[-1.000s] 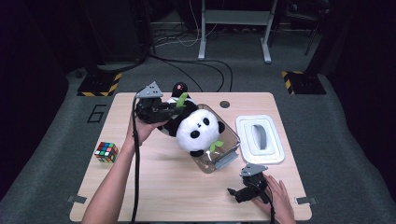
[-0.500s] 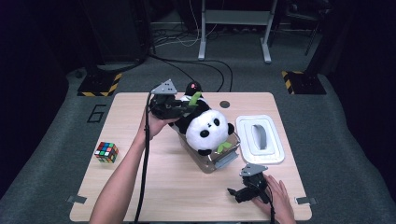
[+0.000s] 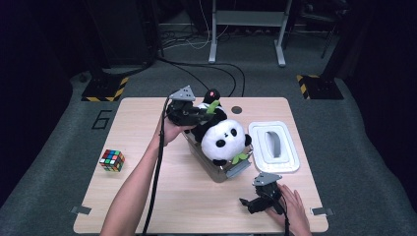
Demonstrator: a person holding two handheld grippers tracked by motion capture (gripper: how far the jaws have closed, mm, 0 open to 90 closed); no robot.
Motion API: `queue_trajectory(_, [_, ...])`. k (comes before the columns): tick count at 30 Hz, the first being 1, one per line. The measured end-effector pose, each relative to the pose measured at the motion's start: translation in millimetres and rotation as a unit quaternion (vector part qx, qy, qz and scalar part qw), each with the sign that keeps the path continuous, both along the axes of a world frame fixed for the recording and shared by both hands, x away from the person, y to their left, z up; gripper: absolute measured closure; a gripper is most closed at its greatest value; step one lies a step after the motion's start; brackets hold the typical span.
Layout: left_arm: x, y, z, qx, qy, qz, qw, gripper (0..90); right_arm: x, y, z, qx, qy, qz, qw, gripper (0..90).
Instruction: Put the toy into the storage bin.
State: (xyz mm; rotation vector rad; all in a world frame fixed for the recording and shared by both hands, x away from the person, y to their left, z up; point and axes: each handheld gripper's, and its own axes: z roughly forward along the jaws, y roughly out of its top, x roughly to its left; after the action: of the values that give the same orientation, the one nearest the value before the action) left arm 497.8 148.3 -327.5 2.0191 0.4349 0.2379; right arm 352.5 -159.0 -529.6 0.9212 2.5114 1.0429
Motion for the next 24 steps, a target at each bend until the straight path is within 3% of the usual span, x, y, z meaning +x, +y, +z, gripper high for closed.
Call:
queue_trajectory(5, [3.3, -6.2, -8.0, 0.014, 0.003, -0.003, 0.9999, 75.9, 0.0, 0.0, 0.0, 0.0, 0.0, 0.0, 1.0, 0.0])
queue_trajectory(12, [13.2, -5.0, -22.2, 0.014, 0.027, 0.0, 0.9995, 75.7, -0.2, 0.1, 0.0, 0.001, 0.001, -0.001, 1.0, 0.0])
queue_trajectory(19, [14.2, -9.3, -27.8, 0.02, 0.029, 0.001, 0.9994, 73.7, -0.3, 0.2, 0.0, 0.0, 0.001, -0.002, 1.0, 0.0])
queue_trajectory(22, [13.0, -11.1, -28.9, 0.024, 0.031, 0.003, 0.9992, 70.8, -0.3, 0.2, 0.0, 0.0, 0.001, -0.002, 1.0, 0.0])
queue_trajectory(24, [11.0, -12.3, -26.9, 0.022, 0.034, 0.007, 0.9991, 63.5, -0.3, 0.2, 0.0, 0.0, 0.001, -0.002, 1.0, 0.0])
